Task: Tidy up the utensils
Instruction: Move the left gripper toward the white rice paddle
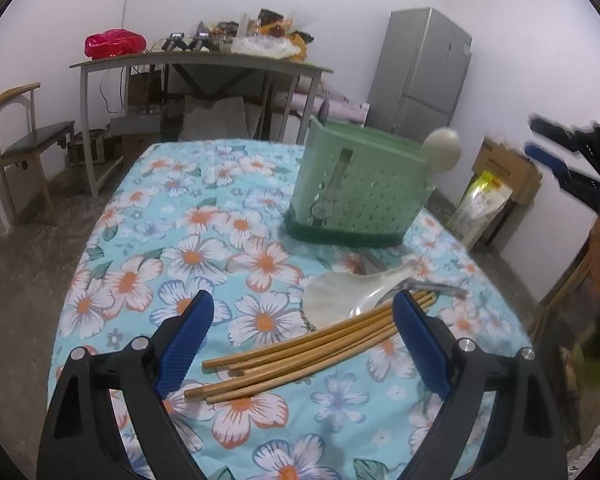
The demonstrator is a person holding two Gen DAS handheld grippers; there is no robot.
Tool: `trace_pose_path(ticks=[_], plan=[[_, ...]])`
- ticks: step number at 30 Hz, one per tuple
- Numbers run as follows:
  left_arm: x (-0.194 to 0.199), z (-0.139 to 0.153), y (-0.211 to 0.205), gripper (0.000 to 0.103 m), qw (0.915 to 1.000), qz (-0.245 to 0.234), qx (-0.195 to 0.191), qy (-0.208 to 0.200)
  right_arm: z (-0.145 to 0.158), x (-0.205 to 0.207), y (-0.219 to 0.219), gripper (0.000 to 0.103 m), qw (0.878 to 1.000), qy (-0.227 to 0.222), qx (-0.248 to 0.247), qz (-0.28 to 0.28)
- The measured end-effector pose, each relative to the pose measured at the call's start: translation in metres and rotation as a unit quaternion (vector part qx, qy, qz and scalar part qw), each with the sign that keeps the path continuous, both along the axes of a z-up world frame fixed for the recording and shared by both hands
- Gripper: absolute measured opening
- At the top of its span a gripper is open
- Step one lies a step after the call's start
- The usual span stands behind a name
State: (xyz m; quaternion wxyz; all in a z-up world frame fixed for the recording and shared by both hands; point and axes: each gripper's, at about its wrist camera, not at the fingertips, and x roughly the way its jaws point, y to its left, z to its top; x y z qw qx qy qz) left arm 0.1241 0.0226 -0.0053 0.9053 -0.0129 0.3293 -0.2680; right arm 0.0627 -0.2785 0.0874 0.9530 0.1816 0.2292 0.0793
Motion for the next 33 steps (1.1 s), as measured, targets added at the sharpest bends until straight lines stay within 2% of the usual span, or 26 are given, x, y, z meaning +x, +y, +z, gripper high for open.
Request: trace_pose_path(ticks=[3,4,6,8,11,18,21,29,30,31,33], plan=[[0.009,-0.003,-0.008,0.088,1.0,0.001,0.008,0.004,-0.04,0.0,0.018,0.054,0.998,0.068,0.012,0.01],[0.015,-0.005,-0.01,0.088,0.9999,0.003,0.008,0.01,-0.06,0.003,0.025,0.054,0.994,0.104,0.02,0.013],[0.025,-0.009,-0.014,0.088,0.9997,0.006,0.004,0.023,-0.083,0.008,0.036,0.054,0.988,0.152,0.025,0.012],[0.039,-0.014,-0.018,0.088,0.9989,0.003,-0.004,0.047,-0.096,0.01,0.042,0.054,0.983,0.181,0.018,0.016],[0.056,-0.019,-0.021,0.087,0.9965,-0.006,-0.03,0.078,-0.101,0.007,0.046,0.054,0.982,0.188,0.017,0.018],[0.082,-0.04,-0.035,0.055,0.988,-0.023,-0.06,0.141,-0.099,-0.002,0.035,0.054,0.983,0.181,0.025,0.019],[0.081,-0.051,-0.037,0.05,0.9855,-0.017,-0.06,0.158,-0.101,-0.003,0.032,0.054,0.983,0.181,0.026,0.015],[0.061,-0.067,-0.042,0.045,0.9873,-0.022,-0.034,0.153,-0.108,0.0,0.019,0.054,0.982,0.183,0.037,0.018],[0.058,-0.067,-0.042,0.041,0.9883,-0.023,-0.03,0.148,-0.109,0.0,0.017,0.054,0.982,0.182,0.039,0.018],[0.055,-0.067,-0.043,0.031,0.9891,-0.027,-0.028,0.142,-0.109,0.0,0.017,0.054,0.982,0.182,0.041,0.018],[0.046,-0.065,-0.048,0.024,0.991,-0.047,-0.018,0.124,-0.109,0.0,0.014,0.054,0.982,0.181,0.046,0.02]])
